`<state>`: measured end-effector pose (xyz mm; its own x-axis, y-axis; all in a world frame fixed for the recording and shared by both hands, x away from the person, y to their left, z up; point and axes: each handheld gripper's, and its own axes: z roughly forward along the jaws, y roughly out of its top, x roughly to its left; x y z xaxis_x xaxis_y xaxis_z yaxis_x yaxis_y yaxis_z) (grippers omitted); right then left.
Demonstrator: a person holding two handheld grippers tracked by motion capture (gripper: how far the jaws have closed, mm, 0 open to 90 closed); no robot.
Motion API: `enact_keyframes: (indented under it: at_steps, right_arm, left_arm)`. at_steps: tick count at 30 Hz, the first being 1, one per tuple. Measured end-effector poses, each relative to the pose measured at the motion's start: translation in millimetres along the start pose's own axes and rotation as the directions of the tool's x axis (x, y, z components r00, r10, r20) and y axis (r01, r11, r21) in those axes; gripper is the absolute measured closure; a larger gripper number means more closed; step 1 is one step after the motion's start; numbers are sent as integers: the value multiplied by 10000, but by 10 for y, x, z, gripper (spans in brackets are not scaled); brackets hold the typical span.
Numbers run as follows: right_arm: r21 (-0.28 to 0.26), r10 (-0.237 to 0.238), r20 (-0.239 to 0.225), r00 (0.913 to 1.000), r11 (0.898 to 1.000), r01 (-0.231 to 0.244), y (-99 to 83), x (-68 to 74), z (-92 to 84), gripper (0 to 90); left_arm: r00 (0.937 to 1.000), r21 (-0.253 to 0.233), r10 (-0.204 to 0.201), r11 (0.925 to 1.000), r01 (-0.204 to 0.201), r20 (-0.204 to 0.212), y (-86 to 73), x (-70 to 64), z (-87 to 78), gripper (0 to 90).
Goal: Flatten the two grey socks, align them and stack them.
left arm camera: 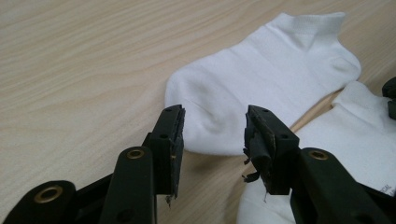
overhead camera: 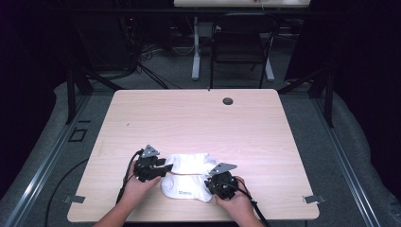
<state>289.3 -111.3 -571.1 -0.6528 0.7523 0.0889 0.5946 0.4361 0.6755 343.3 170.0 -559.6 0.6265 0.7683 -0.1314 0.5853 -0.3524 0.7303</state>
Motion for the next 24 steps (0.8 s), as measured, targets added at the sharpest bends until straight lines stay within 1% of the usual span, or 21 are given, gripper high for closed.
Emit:
enact_keyframes:
  at_steps: [1, 3, 5, 6, 7, 8, 9, 10, 11, 13, 14, 15, 16, 17, 18, 19, 20, 21, 22, 23, 24]
  right_arm:
    - [-348, 208, -117, 9997, 9992, -212, 32, -22, -37, 746]
    - [-638, 229, -6, 9997, 9977, -229, 75, -52, -75, 734]
    - [-682, 257, 36, 9997, 9973, -254, 96, -74, -93, 725]
    - [-828, 355, 42, 9994, 9959, -351, 113, -96, -95, 713]
    - [-917, 522, 129, 9986, 9945, -508, 151, -154, -104, 695]
    - [-917, 522, 129, 9986, 9945, -508, 151, -154, -104, 695]
    - [-917, 637, 181, 9978, 9939, -618, 192, -220, -118, 686]
    - [-917, 637, 181, 9978, 9939, -618, 192, -220, -118, 686]
    - [-944, 656, 308, 9974, 9936, -624, 238, -282, -121, 681]
    - [-1036, 723, 398, 9966, 9923, -679, 260, -308, -114, 679]
    - [-1059, 781, 529, 9955, 9917, -722, 300, -383, -111, 678]
    - [-1059, 781, 529, 9955, 9917, -722, 300, -383, -111, 678]
    - [-1062, 945, 690, 9931, 9905, -869, 331, -456, -96, 679]
    - [-1062, 945, 690, 9931, 9905, -869, 331, -456, -96, 679]
    - [-1088, 1012, 738, 9921, 9897, -928, 342, -495, -79, 678]
    - [-965, 1258, 716, 9895, 9882, -1186, 361, -569, -41, 669]
    - [-965, 1258, 716, 9895, 9882, -1186, 361, -569, -41, 669]
    - [-935, 1419, 680, 9875, 9864, -1353, 372, -627, 2, 651]
    - [-910, 1468, 678, 9868, 9859, -1404, 376, -648, 21, 643]
    - [-865, 1519, 627, 9864, 9855, -1463, 380, -659, 38, 640]
    - [-865, 1519, 627, 9864, 9855, -1463, 380, -659, 38, 640]
  left_arm:
    - [9999, -91, -103, 9999, 103, -8, 17, 18, -4, 558]
    - [9996, -83, -283, 9996, 283, 11, 42, 43, -1, 558]
    - [9994, -92, -337, 9994, 338, 31, 58, 57, 5, 559]
    - [9992, -103, -408, 9991, 408, 28, 78, 69, 13, 559]
    - [9993, -71, -365, 9993, 365, 30, 91, 78, 16, 561]
    - [9992, -65, -395, 9992, 395, 31, 108, 82, 27, 561]
    - [9993, 9, -368, 9993, 368, -51, 138, 94, 55, 568]
    - [9993, 9, -368, 9993, 368, -51, 138, 94, 55, 569]
    - [9995, 132, -295, 9995, 296, -92, 166, 110, 88, 573]
    - [9995, 181, -279, 9994, 281, -117, 180, 119, 100, 575]
    - [9996, 191, -244, 9995, 247, -160, 191, 130, 115, 576]
    - [9991, 183, -381, 9991, 385, -170, 202, 132, 130, 576]
    - [9992, 235, -339, 9991, 344, -219, 228, 153, 155, 576]
    - [9992, 235, -339, 9991, 344, -219, 228, 153, 155, 576]
    - [9992, 247, -312, 9992, 318, -252, 241, 162, 168, 576]
    - [9992, 331, -259, 9991, 269, -311, 265, 172, 194, 572]
    - [9992, 331, -259, 9991, 269, -311, 265, 172, 194, 572]
    - [9992, 260, -226, 9994, 234, -332, 266, 176, 207, 572]
    - [9992, 421, -188, 9989, 203, -340, 263, 194, 234, 572]
    - [9991, 512, -310, 9982, 325, -300, 256, 197, 251, 574]
    - [9991, 512, -310, 9982, 325, -300, 256, 197, 251, 578]
